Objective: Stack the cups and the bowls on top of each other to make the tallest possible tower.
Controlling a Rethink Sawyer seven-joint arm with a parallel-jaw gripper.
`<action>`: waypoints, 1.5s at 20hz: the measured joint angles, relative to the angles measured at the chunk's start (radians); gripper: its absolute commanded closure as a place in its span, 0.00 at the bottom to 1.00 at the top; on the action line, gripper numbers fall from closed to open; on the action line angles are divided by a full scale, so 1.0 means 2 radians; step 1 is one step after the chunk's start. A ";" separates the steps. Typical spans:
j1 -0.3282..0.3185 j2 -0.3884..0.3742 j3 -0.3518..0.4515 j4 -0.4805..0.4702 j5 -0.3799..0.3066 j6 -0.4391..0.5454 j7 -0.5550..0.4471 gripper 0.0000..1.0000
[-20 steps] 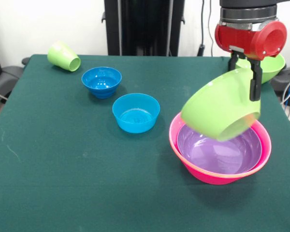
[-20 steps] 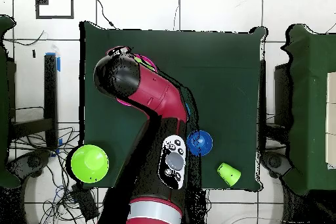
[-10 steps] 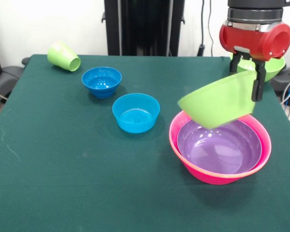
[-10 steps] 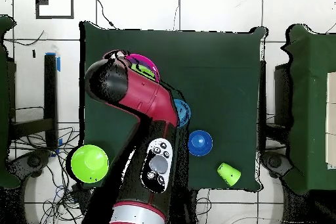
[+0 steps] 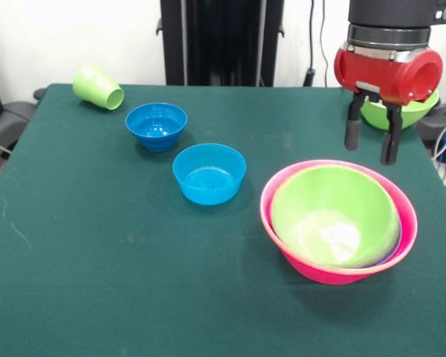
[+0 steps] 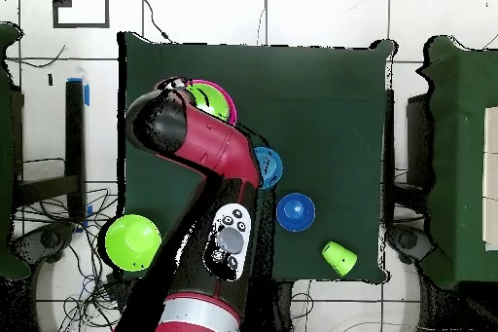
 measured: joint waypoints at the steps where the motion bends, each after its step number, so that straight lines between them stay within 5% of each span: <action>1: 0.000 0.000 -0.002 0.000 0.000 0.000 0.000 0.00; 2: 0.000 0.000 -0.004 0.000 0.000 0.000 0.000 0.00; 3: 0.000 0.000 -0.009 0.000 0.000 0.000 0.000 1.00; 30: -0.027 -0.028 -0.018 0.025 -0.061 -0.021 0.000 1.00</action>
